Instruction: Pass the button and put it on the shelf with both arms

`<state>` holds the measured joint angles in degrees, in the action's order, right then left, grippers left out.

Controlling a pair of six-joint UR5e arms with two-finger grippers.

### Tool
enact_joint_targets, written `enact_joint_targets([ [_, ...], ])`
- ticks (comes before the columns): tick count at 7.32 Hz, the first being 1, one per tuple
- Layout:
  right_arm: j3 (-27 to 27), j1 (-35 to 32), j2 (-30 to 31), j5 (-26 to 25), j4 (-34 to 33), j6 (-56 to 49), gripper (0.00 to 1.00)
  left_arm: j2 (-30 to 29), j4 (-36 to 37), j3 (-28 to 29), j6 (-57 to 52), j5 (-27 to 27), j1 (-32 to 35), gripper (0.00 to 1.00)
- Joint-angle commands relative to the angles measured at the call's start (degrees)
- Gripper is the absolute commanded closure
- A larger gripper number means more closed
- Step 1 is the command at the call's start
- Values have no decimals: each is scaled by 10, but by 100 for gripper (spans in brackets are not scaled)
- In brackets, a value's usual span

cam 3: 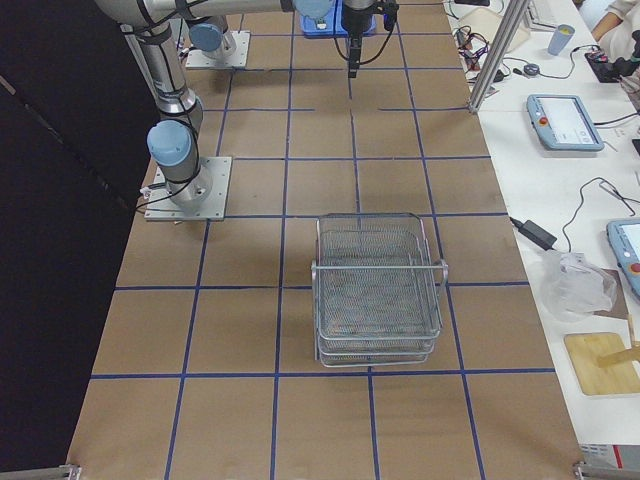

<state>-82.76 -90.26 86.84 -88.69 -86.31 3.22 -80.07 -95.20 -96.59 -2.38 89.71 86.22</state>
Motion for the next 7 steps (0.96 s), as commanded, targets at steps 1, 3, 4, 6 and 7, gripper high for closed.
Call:
enact_joint_targets([
  [1, 0, 0, 0, 0, 0, -1, 0, -1, 0, 0, -2, 2, 0, 0],
  [3, 0, 0, 0, 0, 0, -1, 0, 0, 0, -1, -2, 4, 0, 0],
  [4, 0, 0, 0, 0, 0, -1, 0, -2, 0, -1, -2, 4, 0, 0],
  [6, 0, 0, 0, 0, 0, -1, 0, -9, 6, -1, -3, 0, -6, 0],
  [7, 0, 0, 0, -1, 0, -1, 0, -9, 7, -1, -3, 5, -6, 0],
])
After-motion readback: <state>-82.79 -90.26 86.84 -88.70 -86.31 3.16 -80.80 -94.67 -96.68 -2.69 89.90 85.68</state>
